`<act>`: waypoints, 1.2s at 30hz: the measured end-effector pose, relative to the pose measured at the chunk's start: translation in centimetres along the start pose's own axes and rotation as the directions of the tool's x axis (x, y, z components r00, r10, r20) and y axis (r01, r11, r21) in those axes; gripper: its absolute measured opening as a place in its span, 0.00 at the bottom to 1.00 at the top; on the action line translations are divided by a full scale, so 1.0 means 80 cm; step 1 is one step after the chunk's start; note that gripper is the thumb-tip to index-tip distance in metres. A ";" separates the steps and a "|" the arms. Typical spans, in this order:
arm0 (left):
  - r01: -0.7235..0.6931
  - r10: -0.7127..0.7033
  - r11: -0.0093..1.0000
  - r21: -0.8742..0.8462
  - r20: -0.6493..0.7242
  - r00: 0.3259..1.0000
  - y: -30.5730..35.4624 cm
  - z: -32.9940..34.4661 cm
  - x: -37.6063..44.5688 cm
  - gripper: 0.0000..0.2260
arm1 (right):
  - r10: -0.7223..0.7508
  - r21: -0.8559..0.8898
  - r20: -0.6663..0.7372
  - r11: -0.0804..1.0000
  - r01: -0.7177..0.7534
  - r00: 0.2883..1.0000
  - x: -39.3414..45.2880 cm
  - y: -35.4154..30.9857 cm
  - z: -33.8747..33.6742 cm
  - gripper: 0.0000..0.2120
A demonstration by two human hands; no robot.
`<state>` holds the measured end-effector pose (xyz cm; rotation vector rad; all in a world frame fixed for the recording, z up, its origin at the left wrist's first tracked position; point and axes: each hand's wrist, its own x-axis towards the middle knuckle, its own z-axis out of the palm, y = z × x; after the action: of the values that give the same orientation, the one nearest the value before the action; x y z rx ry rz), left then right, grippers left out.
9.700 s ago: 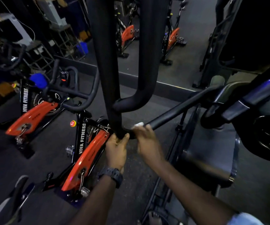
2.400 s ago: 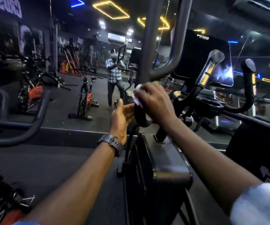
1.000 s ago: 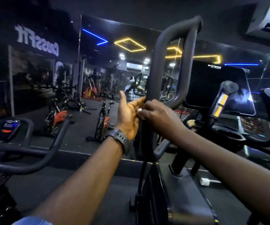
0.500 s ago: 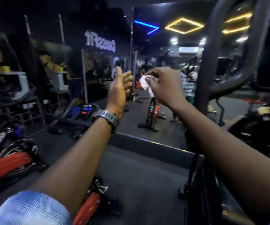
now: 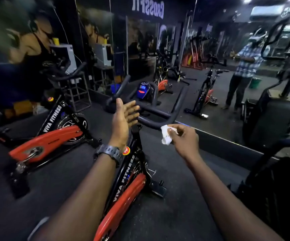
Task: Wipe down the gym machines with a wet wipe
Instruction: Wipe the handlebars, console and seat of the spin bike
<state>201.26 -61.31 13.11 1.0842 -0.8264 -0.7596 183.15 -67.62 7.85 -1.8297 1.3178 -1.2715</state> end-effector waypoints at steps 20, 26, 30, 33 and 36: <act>0.169 -0.164 0.984 0.061 -0.079 0.983 -0.150 0.033 0.195 0.32 | -0.080 0.094 0.198 0.994 0.062 0.977 0.178 0.097 0.118 0.07; 0.173 -0.129 0.953 0.248 -0.185 0.974 -0.191 0.015 0.218 0.34 | -0.367 -0.091 0.327 0.905 0.416 0.871 0.208 0.097 0.160 0.09; 0.161 -0.117 0.946 0.282 -0.166 0.979 -0.205 0.005 0.222 0.40 | -0.446 -0.211 0.480 0.777 0.593 0.755 0.203 0.113 0.170 0.09; 0.141 -0.117 0.953 0.267 -0.104 0.988 -0.207 -0.007 0.219 0.37 | -0.500 -0.217 0.440 0.747 0.629 0.746 0.205 0.110 0.178 0.11; 0.172 -0.162 0.977 0.128 -0.083 0.983 -0.204 -0.015 0.222 0.29 | -0.469 -0.198 0.484 0.764 0.614 0.739 0.220 0.088 0.220 0.13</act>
<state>208.95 -80.58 0.74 1.3075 -0.7392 -0.8085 197.60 -88.08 1.44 -2.7118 0.8121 -0.8507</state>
